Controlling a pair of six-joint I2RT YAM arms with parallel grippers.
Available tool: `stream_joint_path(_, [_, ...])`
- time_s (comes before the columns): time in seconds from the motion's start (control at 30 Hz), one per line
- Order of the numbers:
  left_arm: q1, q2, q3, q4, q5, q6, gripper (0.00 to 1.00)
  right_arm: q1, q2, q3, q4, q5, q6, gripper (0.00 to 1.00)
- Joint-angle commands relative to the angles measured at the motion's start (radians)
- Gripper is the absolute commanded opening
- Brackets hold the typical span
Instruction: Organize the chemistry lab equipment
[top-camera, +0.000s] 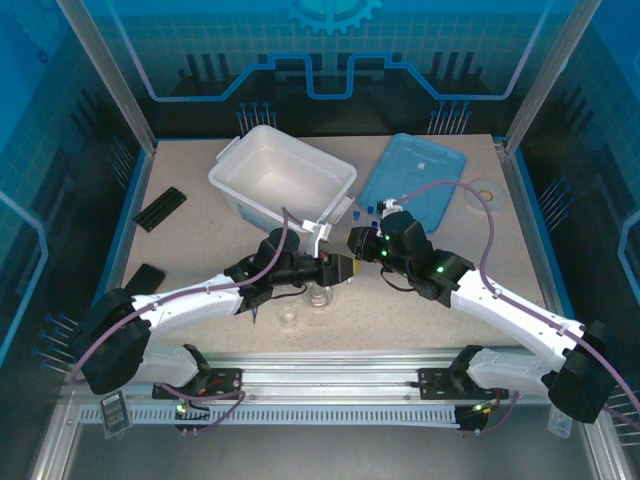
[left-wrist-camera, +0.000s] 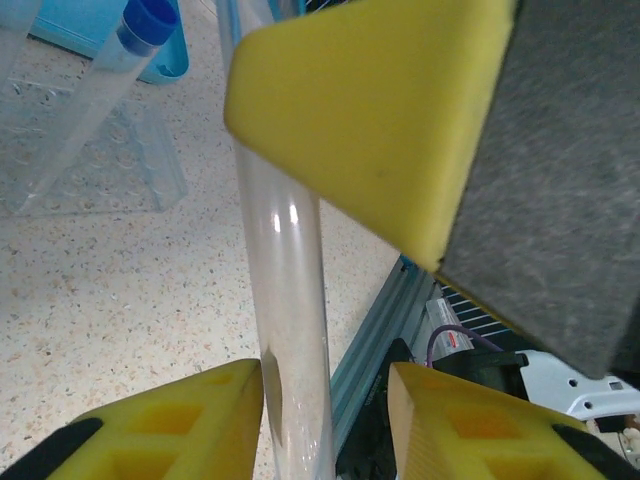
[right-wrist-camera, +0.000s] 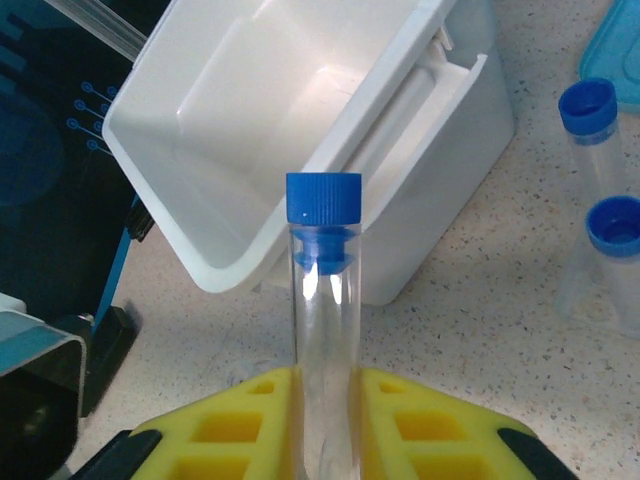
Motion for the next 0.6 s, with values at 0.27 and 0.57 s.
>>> stream_joint_path(0.27, [0.006,0.008,0.029,0.020,0.029,0.009,0.38,-0.006,-0.015,-0.007,0.041,0.014,0.027,0.22])
stream_joint_path(0.57, [0.006,0.034,0.043,0.028,0.050,-0.002,0.37,-0.007,-0.011,-0.004,0.058,0.006,0.032,0.22])
